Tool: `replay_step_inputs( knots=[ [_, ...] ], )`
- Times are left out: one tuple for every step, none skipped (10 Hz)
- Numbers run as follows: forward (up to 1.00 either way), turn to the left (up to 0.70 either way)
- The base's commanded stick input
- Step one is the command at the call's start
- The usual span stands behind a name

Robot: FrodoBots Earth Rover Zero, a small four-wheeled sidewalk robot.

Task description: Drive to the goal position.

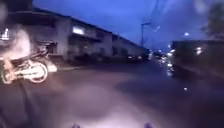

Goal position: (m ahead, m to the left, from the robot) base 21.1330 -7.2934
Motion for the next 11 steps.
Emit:
replay_step_inputs(
  knots=[
    [0.5, 0.0],
    [0.5, 0.0],
    [0.5, 0.0],
    [0.5, 0.0],
    [0.5, 0.0],
    [0.5, 0.0],
    [0.5, 0.0],
    [0.5, 0.0],
    [0.5, 0.5],
    [0.5, 0.5],
    [0.5, 0.44]
  ],
)
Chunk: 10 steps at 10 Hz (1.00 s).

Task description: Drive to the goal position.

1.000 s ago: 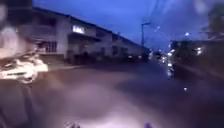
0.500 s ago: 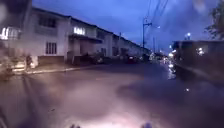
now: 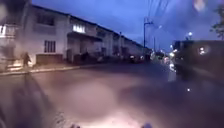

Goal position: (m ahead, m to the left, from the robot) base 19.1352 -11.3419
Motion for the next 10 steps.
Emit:
replay_step_inputs(
  knots=[
    [0.5, 0.05],
    [0.5, 0.01],
    [0.5, 0.0],
    [0.5, 0.0],
    [0.5, 0.0],
    [0.5, 0.0],
    [0.5, 0.0],
    [0.5, 0.0],
    [0.5, 0.0],
    [0.5, 0.0]
  ],
)
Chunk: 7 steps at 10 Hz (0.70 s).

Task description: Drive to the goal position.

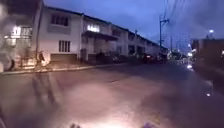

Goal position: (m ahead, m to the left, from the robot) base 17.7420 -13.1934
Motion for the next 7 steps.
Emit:
replay_step_inputs(
  knots=[
    [0.5, 0.0],
    [0.5, 0.0],
    [0.5, 0.0],
    [0.5, 0.0],
    [0.5, 0.0],
    [0.5, 0.0],
    [0.5, 0.0]
  ],
)
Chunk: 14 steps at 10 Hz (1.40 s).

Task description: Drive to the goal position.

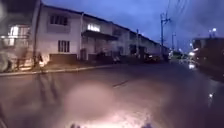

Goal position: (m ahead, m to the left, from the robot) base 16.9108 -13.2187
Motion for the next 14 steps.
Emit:
replay_step_inputs(
  knots=[
    [0.5, 0.0],
    [0.5, 0.0],
    [0.5, 0.0],
    [0.5, 0.0],
    [0.5, 0.0],
    [0.5, 0.0],
    [0.5, 0.0],
    [0.5, 0.0],
    [0.5, 0.0],
    [0.5, 0.0],
    [0.5, 0.0],
    [0.5, 0.0],
    [0.5, 0.0],
    [0.5, 0.0]
  ],
)
